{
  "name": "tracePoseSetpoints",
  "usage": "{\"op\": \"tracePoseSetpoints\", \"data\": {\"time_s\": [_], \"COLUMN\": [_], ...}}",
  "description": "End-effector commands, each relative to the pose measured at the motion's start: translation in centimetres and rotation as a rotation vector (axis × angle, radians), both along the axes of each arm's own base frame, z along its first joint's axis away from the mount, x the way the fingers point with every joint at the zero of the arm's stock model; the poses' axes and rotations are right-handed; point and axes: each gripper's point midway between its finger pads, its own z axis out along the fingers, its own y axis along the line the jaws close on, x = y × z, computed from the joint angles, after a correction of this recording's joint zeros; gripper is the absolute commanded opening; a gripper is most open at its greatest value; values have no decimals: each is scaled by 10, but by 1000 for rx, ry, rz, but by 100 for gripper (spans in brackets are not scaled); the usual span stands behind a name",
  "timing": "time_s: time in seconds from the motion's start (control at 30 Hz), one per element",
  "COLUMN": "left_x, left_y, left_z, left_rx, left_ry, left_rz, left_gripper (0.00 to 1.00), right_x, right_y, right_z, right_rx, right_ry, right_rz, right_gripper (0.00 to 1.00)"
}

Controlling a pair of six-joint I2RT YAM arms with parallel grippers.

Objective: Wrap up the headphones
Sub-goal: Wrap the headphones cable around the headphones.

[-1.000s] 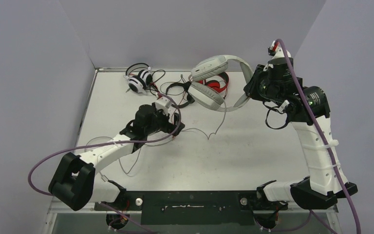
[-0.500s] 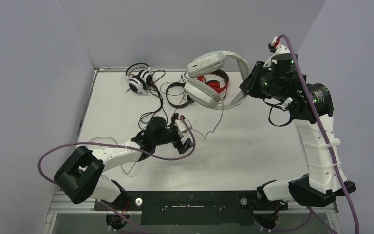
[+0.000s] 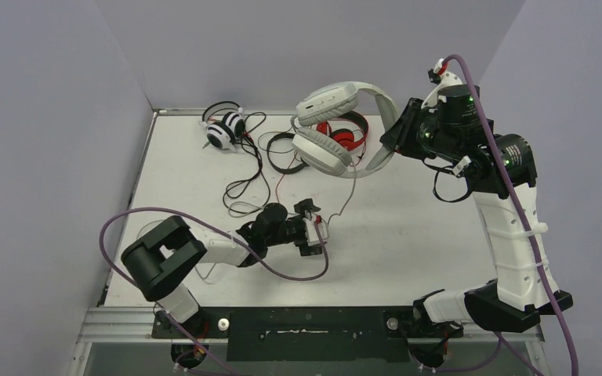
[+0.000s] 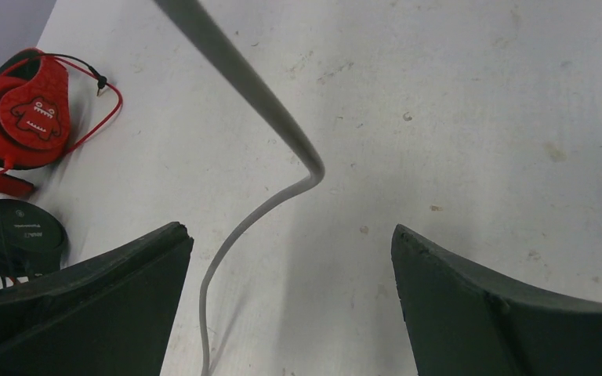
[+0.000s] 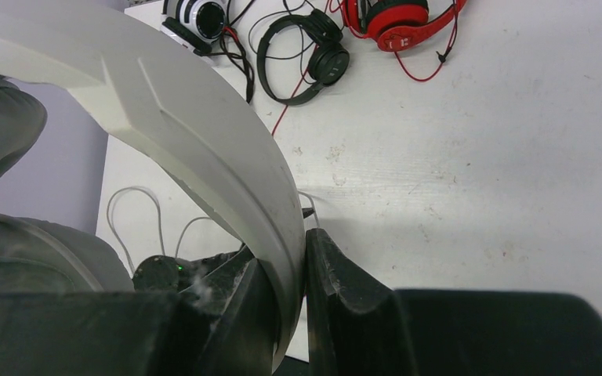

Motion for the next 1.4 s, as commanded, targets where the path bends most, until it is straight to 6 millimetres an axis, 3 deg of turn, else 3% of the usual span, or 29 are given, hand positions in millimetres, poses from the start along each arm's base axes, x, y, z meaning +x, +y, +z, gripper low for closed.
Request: {"op": "tracePoseSetpoints", "data": {"time_s": [0.0,0.07,0.2,0.3,0.33,0.5,0.7,0.83,0.9,1.03,1.2,1.27,1.37], "left_x": [26,32,46,57,61,79,94,93,98,124,145,150,153], "left_y": [-22,-27,-41,-41,-39,1,39,65,79,107,138,144,140], "left_z": [16,15,12,13,16,43,68,85,83,71,80,78,71], "left_rx": [-63,-111,-167,-192,-209,-321,-409,-520,-536,-560,-690,-688,-664], "left_ry": [-128,-109,-63,-37,-37,-44,145,194,213,349,473,489,514], "left_rz": [34,57,105,170,200,431,488,515,569,695,782,822,816], "left_gripper": [97,85,40,2,0,0,0,0,0,0,0,0,0], "right_x": [-3,-5,-10,-13,-14,-17,-35,-26,-26,-34,-29,-27,-28], "right_y": [6,5,3,2,0,-7,18,-5,-8,7,-1,-4,2], "right_z": [51,52,55,55,54,39,8,-11,-14,-15,-45,-58,-62], "right_rx": [128,131,132,128,125,64,32,-50,-66,-33,-103,-120,-98], "right_ry": [-151,-152,-156,-155,-152,-137,-110,-77,-84,-109,-65,-40,-41], "right_rz": [13,14,14,15,12,11,252,122,118,224,204,189,214], "right_gripper": [0,0,0,0,0,0,0,0,0,0,0,0,0]}}
